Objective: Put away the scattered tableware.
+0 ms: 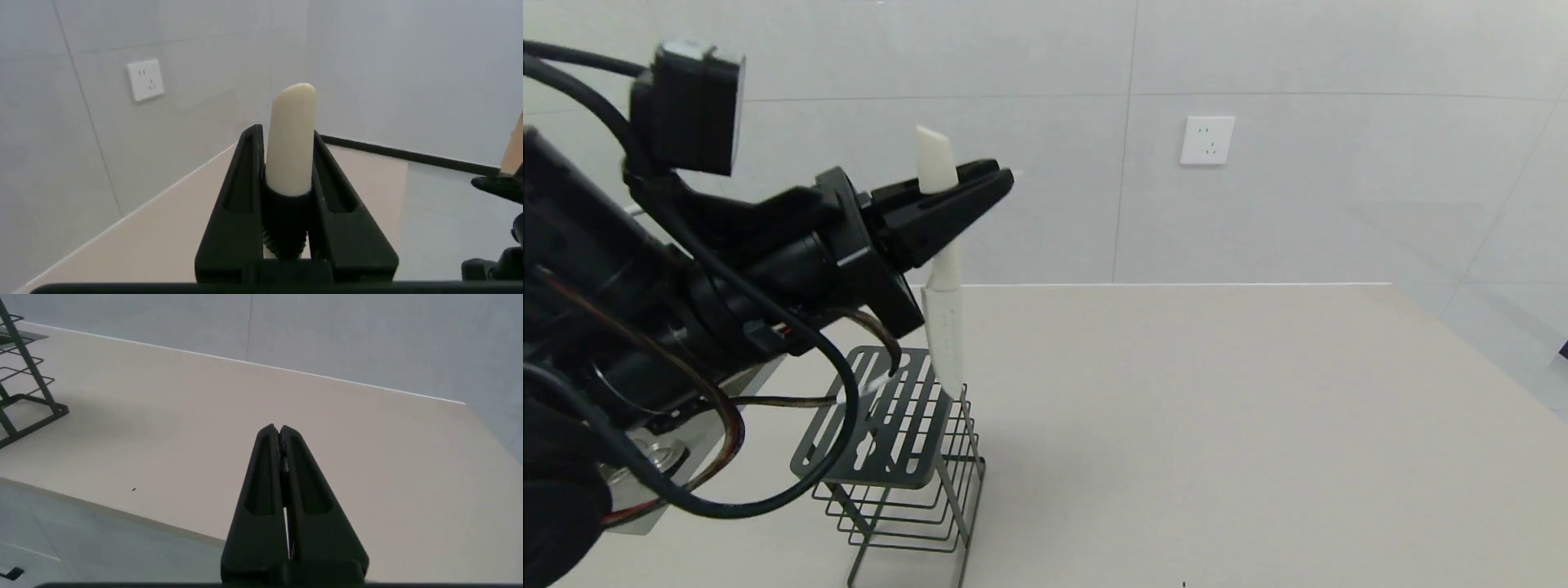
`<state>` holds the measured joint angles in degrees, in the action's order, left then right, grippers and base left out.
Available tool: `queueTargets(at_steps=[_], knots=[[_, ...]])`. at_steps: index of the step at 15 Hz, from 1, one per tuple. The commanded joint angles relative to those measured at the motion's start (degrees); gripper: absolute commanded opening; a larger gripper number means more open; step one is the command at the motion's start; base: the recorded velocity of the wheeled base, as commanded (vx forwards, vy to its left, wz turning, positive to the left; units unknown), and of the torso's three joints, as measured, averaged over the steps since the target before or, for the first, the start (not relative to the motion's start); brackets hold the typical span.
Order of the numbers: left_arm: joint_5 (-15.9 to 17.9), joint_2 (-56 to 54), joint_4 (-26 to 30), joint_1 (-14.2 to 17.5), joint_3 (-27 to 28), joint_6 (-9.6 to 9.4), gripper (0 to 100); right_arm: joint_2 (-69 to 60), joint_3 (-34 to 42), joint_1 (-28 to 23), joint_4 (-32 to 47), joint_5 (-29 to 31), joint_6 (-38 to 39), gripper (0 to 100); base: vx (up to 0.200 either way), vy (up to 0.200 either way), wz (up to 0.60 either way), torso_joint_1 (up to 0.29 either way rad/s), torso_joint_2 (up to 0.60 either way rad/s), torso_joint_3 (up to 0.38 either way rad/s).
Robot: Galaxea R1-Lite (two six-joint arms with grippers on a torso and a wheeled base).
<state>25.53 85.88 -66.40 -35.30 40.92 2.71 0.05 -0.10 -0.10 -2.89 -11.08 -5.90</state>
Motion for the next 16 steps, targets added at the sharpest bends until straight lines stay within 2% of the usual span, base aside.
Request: queueTargets(at_steps=[1, 3, 6, 7, 8, 9, 10, 12, 13, 16], knots=[[-2.68, -1.07, 1.36, -0.2, 4.69, -1.21, 0, 0.04, 0.1, 0.01, -0.01, 0.62, -0.52, 0, 0.0, 0.0, 0.0, 0.0, 0.0, 0.0], [-7.77, -0.89, 2.77, -1.35, 6.71, -1.21, 0, 0.13, 0.01, 0.01, -0.01, 3.35, -0.69, 0, 0.0, 0.0, 0.0, 0.0, 0.0, 0.0], [-17.88, -0.89, 4.35, -3.1, 6.71, -1.39, 0, 0.13, 0.1, 0.01, 0.34, 5.63, 0.71, 0, 0.0, 0.0, 0.0, 0.0, 0.0, 0.0], [-20.34, -0.89, 4.53, -3.37, 6.45, -1.39, 0, 0.13, 0.1, 0.01, 1.04, 5.9, 1.33, 0, 0.0, 0.0, 0.0, 0.0, 0.0, 0.0], [-25.97, -1.07, 4.62, -4.95, 6.36, -1.48, 0, 0.04, 0.01, 0.01, 2.01, 6.07, 1.95, 0, 0.0, 0.0, 0.0, 0.0, 0.0, 0.0], [-28.6, -1.16, 4.62, -5.74, 6.36, -2.27, 0, 0.13, 0.01, 0.01, 2.1, 6.34, 2.03, 0, 0.0, 0.0, 0.0, 0.0, 0.0, 0.0], [-30.27, -1.16, 4.62, -6.0, 5.83, -3.85, 0, 0.13, 0.1, 0.01, 2.19, 6.77, 2.3, 0, 0.0, 0.0, 0.0, 0.0, 0.0, 0.0], [-30.98, -1.33, 4.26, -5.21, 3.55, -6.84, 0, 0.13, 0.01, 0.01, 2.54, 7.48, 4.58, 0, 0.0, 0.0, 0.0, 0.0, 0.0, 0.0], [-32.91, -1.24, 3.82, -5.04, 2.23, -8.33, 0, 0.13, 0.01, 0.01, 3.15, 9.24, 6.16, 0, 0.0, 0.0, 0.0, 0.0, 0.0, 0.0], [-37.74, -1.16, 1.19, -5.13, 0.03, -9.12, 0, 0.13, -0.08, 0.01, 3.15, 9.59, 6.43, 0, 0.0, 0.0, 0.0, 0.0, 0.0, 0.0]])
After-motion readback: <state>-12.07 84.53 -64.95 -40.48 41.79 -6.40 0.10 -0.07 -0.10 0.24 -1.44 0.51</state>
